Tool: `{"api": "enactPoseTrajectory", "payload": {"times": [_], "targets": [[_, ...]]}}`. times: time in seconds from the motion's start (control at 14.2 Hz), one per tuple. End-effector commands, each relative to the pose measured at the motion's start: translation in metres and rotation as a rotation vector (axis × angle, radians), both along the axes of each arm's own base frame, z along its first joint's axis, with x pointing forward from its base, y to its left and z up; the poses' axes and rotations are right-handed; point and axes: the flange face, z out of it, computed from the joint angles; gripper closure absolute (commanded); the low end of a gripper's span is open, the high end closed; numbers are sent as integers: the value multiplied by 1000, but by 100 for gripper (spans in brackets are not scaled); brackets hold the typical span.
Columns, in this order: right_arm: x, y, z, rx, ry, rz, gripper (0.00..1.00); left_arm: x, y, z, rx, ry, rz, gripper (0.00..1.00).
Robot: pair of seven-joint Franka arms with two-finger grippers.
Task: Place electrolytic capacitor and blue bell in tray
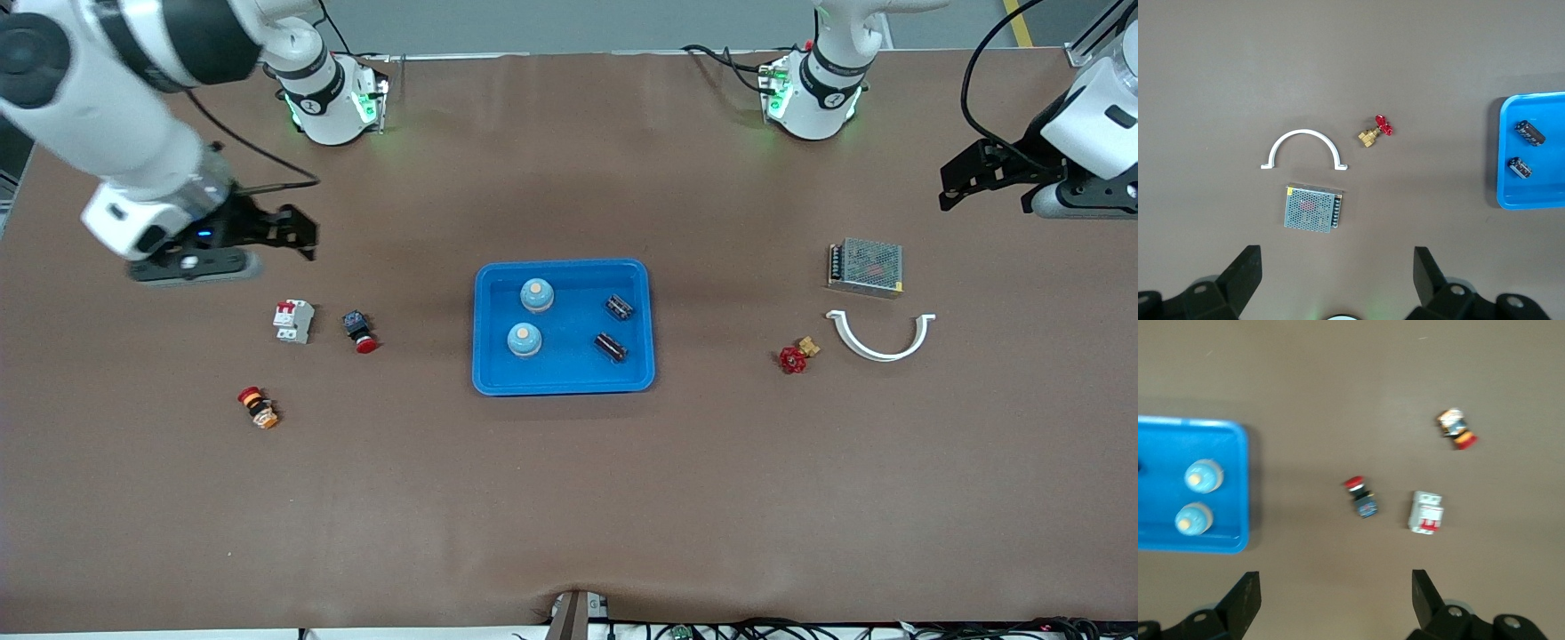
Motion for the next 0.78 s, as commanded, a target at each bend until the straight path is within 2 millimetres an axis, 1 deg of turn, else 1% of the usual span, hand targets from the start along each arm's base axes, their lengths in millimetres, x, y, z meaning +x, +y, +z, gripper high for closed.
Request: {"api": "enactPoseTrajectory", "payload": {"times": [0.0, 0.14, 0.21, 0.42, 0.49, 0.56, 0.71], "targets": [[0, -56, 10, -1, -22, -4, 0, 2, 8, 7, 24, -20, 19, 0], [4, -94, 14, 1, -33, -19, 0, 2, 7, 8, 24, -20, 16, 0], [5, -108, 16, 0, -41, -22, 0, 3, 7, 7, 24, -20, 16, 0], [16, -125, 31, -6, -104, -26, 0, 3, 9, 10, 23, -26, 19, 0], [21, -129, 34, -12, -117, -32, 0, 4, 10, 7, 23, -18, 21, 0], [26, -131, 36, -24, -123, -31, 0, 5, 12, 7, 23, -18, 24, 0], [27, -135, 39, -32, -132, -36, 0, 7, 15, 5, 22, -15, 33, 0]]}}
